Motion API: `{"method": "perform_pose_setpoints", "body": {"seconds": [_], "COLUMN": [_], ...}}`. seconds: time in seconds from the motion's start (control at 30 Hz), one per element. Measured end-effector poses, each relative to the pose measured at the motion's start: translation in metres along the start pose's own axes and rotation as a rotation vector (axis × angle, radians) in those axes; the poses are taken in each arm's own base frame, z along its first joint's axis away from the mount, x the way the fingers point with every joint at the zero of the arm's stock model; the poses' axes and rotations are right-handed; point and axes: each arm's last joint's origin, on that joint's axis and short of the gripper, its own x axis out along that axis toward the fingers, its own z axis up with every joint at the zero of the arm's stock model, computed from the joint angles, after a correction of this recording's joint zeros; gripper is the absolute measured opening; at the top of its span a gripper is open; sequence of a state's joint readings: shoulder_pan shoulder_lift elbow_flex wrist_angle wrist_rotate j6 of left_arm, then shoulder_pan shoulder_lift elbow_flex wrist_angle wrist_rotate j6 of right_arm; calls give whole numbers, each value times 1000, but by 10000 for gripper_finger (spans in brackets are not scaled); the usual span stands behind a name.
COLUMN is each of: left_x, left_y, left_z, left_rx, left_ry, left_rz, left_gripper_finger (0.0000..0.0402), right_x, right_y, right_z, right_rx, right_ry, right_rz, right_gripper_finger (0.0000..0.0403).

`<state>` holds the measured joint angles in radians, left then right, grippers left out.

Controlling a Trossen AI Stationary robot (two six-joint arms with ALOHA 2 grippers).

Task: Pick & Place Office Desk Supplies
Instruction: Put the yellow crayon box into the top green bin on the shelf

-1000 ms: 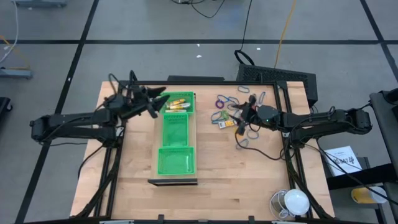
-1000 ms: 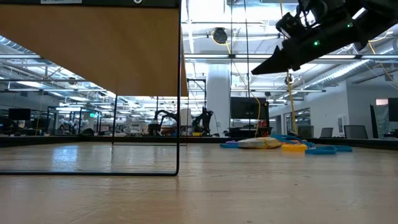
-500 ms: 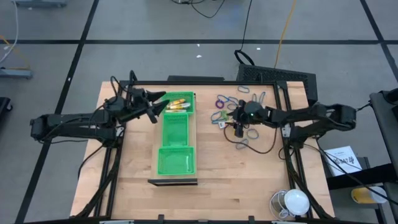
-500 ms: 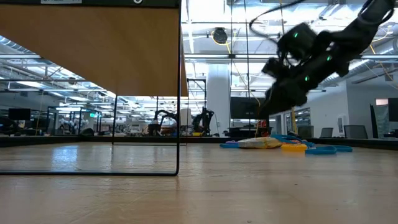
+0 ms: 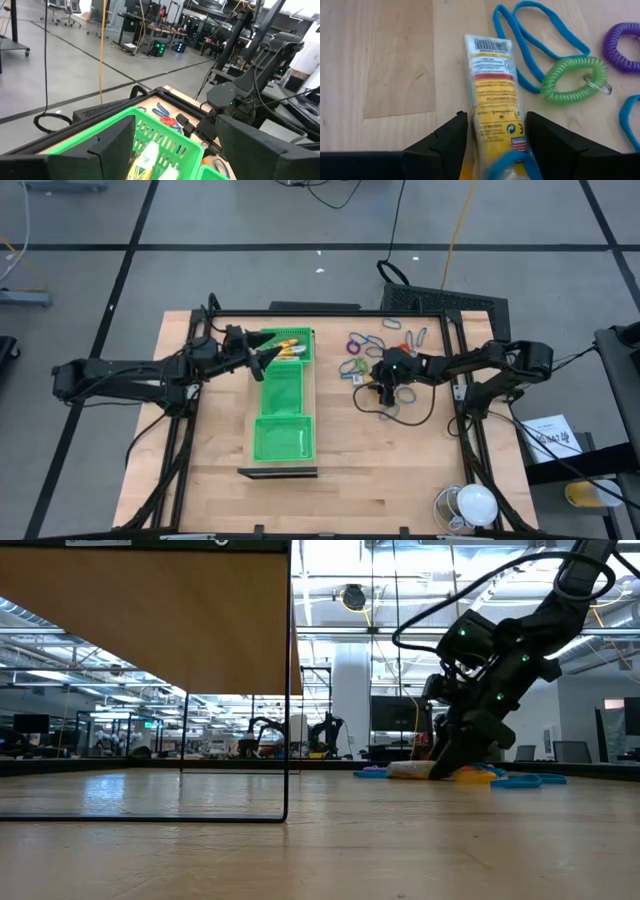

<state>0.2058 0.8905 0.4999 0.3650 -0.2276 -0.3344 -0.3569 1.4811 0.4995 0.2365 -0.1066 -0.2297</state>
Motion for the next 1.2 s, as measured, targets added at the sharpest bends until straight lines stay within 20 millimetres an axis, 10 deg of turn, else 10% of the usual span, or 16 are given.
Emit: {"method": "perform_pose_setpoints", "body": {"seconds": [0.67,1.2], "left_x": [1,5], "left_y": [0,-8], "left_z": [-1,-6], "left_rx": [-76,-123], "left_ry": [8,24], "left_rz": [3,-61], "left_gripper_finger": [285,285], "right_x": [-3,-67], "right_y": [0,2], "right_z": [3,44], "right_rx": [92,32], "right_ry": [-22,-397], "right_rz": [-1,-53], "right_gripper_finger": [125,92]}}
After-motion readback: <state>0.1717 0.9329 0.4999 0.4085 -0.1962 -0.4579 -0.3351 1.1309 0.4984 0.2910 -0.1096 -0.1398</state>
